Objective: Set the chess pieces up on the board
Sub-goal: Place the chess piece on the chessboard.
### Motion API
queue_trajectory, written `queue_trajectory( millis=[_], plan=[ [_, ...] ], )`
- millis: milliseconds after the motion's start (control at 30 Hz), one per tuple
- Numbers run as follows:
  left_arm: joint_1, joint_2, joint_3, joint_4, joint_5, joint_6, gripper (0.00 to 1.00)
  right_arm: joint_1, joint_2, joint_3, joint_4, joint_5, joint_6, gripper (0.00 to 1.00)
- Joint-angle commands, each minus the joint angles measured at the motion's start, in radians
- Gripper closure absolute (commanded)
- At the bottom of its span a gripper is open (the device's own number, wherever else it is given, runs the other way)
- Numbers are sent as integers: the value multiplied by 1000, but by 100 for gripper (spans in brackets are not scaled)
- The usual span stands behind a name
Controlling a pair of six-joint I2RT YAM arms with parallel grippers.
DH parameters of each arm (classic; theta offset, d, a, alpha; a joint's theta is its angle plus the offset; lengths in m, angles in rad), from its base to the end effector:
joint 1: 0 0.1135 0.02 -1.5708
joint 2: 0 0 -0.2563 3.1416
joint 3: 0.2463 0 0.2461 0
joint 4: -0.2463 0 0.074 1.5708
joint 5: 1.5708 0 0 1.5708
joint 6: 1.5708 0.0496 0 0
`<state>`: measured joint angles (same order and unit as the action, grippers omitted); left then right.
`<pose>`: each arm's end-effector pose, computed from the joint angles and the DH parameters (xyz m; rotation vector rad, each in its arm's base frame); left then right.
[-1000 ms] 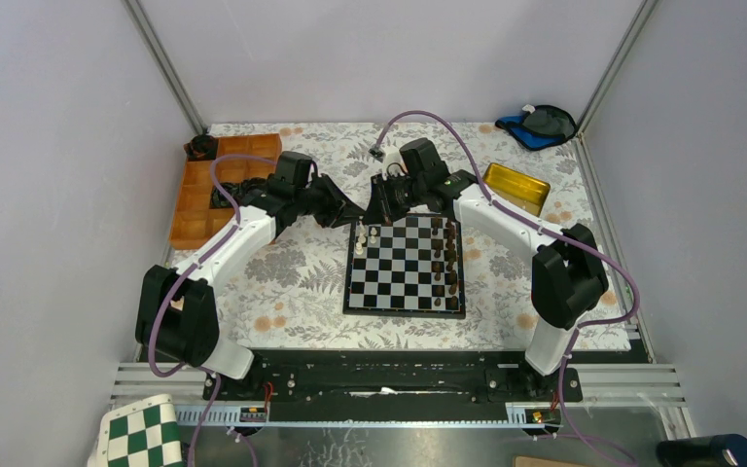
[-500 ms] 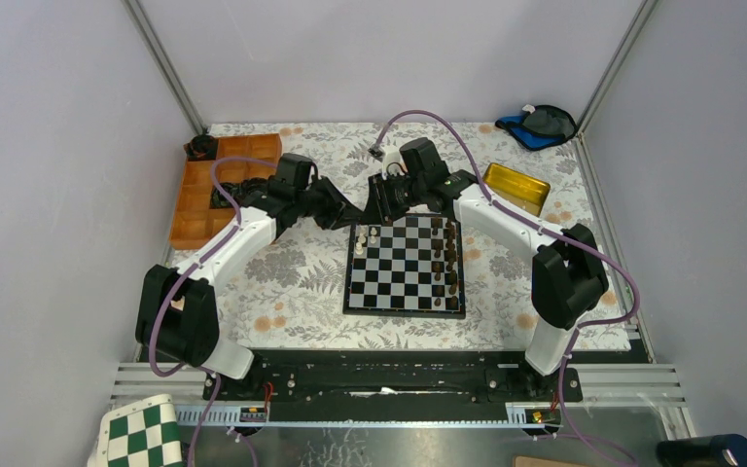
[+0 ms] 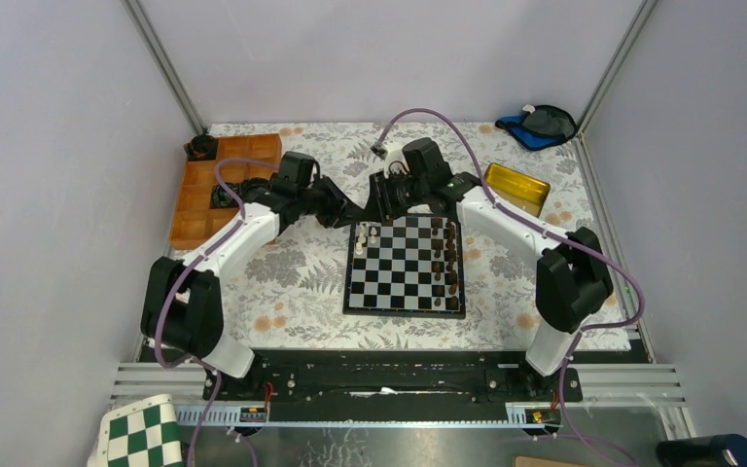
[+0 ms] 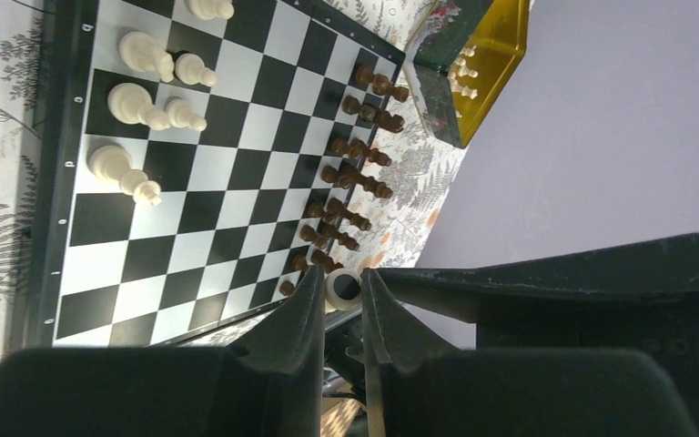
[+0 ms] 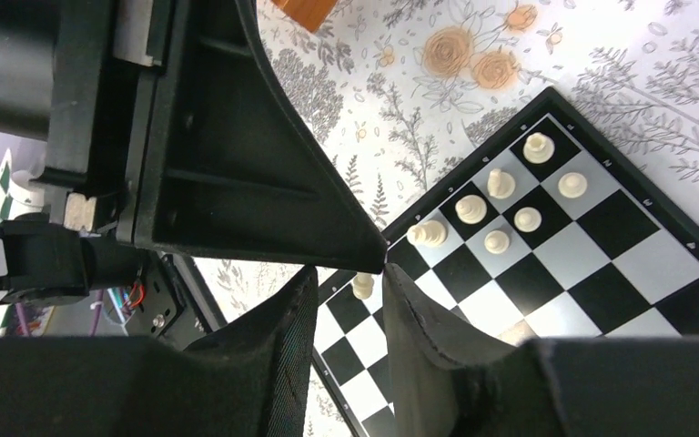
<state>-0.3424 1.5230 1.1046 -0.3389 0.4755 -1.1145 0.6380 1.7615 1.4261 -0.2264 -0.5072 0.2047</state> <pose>0.3089 -0.1342 0.2462 -0.7204 2.4863 -1.2039 0.3174 0.2653 0.2807 -0.7835 2.0891 1.0212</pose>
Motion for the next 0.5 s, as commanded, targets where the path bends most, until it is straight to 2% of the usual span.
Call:
queue_trajectory(
  millis=[0,233,467],
  plan=[
    [34,32,47,43,70,-78,100,6,-103,-30,143,80,-18,61],
    [123,66,5,210,156,-272,100,3,-178,-165,343,181,6,60],
    [175,98,-30,347,212,-413,100,2,-177,-246,494,216,53,61]
  ],
)
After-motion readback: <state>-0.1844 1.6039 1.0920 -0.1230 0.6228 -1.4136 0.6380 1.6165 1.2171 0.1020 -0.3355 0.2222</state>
